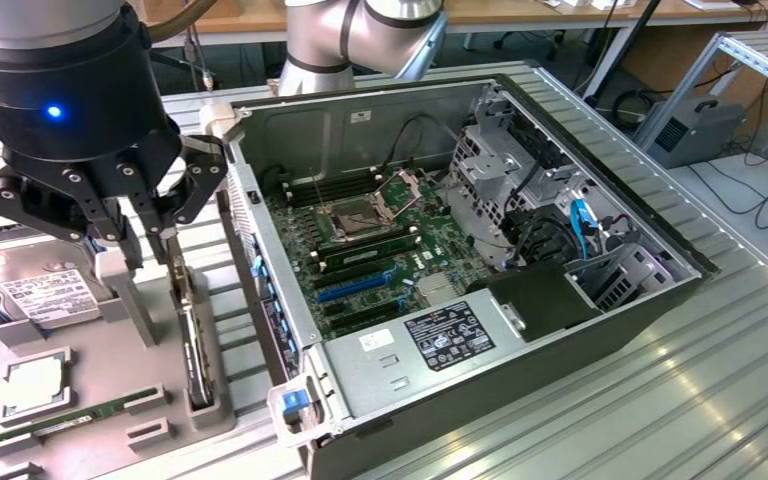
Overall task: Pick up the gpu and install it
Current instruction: 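Pick up the gpu and move the gpu toward the slot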
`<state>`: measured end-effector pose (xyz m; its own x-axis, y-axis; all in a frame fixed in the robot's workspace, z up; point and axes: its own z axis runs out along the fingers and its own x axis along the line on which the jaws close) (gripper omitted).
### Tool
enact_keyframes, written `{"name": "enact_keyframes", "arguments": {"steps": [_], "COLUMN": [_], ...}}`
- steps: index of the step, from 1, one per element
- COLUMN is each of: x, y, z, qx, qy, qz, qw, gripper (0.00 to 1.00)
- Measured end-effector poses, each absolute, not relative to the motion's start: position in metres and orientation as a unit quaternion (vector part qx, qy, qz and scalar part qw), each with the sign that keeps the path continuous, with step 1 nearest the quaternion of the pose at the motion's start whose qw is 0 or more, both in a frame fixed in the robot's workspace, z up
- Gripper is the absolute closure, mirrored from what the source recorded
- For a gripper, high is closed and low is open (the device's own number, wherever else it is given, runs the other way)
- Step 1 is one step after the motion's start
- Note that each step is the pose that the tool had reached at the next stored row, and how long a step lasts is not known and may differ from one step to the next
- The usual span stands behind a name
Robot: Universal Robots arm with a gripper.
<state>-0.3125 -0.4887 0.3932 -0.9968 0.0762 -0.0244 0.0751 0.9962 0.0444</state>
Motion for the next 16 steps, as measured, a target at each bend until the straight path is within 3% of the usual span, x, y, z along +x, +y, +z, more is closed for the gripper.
{"name": "enact_keyframes", "arguments": {"steps": [3, 16], "x": [-0.313, -0.313], "y": [-0.489, -0.489], "z": [0.393, 0.356], "qx": [0.038, 0.038], "qy": [0.999, 0.999], "qz": [0.022, 0.022], "qw": [0.013, 0.013], "gripper": [0.64, 0.64]}}
